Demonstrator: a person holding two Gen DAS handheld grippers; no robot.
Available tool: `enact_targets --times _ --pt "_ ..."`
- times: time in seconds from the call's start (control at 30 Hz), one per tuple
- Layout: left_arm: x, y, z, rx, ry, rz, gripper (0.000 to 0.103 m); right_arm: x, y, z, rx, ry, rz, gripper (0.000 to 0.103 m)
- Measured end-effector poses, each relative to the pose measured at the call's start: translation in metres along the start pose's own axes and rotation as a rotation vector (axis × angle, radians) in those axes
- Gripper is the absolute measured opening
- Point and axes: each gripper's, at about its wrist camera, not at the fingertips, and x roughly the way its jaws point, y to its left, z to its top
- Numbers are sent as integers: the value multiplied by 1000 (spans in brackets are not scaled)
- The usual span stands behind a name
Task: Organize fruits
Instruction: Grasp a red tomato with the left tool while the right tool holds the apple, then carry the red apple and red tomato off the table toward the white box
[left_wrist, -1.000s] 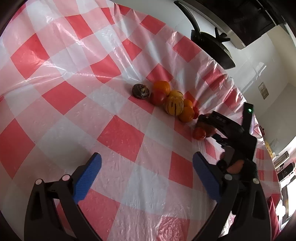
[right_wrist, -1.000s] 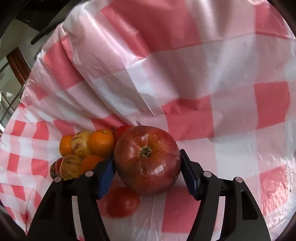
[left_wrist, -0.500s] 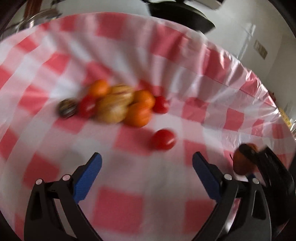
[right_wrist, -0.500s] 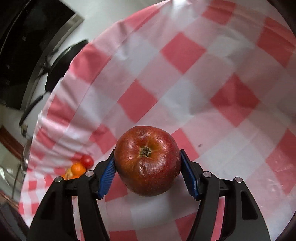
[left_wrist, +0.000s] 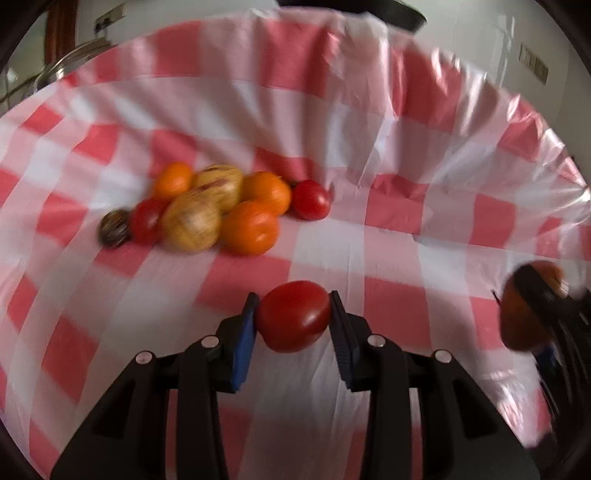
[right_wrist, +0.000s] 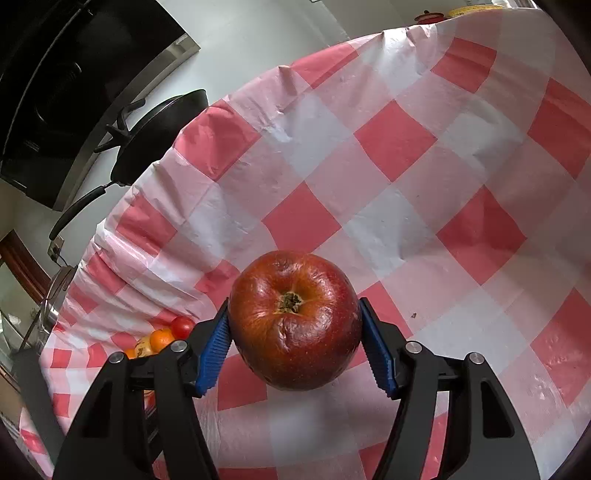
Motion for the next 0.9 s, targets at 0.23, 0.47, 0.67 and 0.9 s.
enact_targets --times 0.23,0.47,0.67,0.9 --pt "-60 61 -48 -27 -37 62 38 -2 0 -1 -5 9 11 64" --pt "-115 134 -93 -106 -63 97 38 -1 9 -11 -22 142 50 64" --pt "-155 195 -127 -182 -82 130 38 -56 58 -82 -146 258 153 64" --pt "-201 243 -158 -207 -117 174 38 -108 125 -165 -329 368 261 64"
